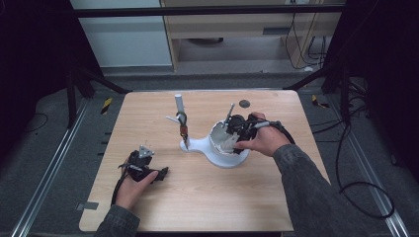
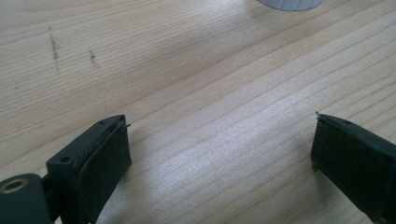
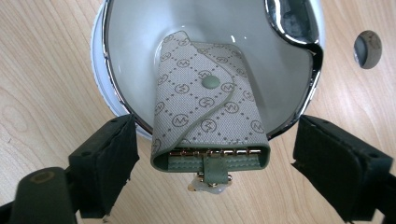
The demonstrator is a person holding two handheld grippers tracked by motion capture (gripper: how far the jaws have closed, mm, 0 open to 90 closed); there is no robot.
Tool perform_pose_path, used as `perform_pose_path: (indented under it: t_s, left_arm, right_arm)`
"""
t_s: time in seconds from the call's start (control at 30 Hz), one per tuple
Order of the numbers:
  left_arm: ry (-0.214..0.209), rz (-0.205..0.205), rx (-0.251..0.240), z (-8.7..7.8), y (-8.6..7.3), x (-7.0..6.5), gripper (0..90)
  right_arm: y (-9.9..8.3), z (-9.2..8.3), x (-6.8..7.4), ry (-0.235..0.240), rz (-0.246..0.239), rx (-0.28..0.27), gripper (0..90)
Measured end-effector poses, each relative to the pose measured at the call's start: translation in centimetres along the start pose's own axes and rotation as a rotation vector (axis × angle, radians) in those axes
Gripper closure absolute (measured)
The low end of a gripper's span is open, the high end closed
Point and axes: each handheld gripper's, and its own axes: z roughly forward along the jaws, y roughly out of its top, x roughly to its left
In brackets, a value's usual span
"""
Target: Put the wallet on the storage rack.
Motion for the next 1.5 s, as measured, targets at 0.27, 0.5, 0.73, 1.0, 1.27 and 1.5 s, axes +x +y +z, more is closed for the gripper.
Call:
perform_pose_path:
  t_s: [0.27, 0.5, 0.73, 1.0, 1.27, 1.5]
  left_arm:
    - [0.0, -0.004, -0.003, 0.0, 0.0, 0.0, 3.9]
    - [-0.001, -0.003, -0.004, 0.0, 0.0, 0.0, 3.9]
    - [-0.001, -0.001, -0.003, 0.0, 0.0, 0.0, 3.9]
    - [-0.001, -0.002, -0.003, 0.0, 0.0, 0.0, 3.9]
    - [-0.001, -0.003, -0.002, 0.0, 0.0, 0.0, 3.9]
    - [-0.002, 0.0, -0.002, 0.0, 0.0, 0.0, 3.5]
  right_arm:
    - [-0.3, -0.9, 0.2, -0.02, 0.001, -0.027, 9.6]
    - [-0.8, -1.8, 0.3, -0.026, 0.0, -0.05, 9.0]
    - [-1.3, -2.4, 0.3, -0.031, 0.007, -0.066, 8.8]
    - [-1.8, -2.9, -0.1, -0.039, 0.028, -0.083, 7.8]
    - [-2.5, -3.4, -0.5, -0.036, 0.054, -0.107, 7.6]
    - [-3.5, -3.6, -0.6, -0.036, 0.082, -0.135, 7.0]
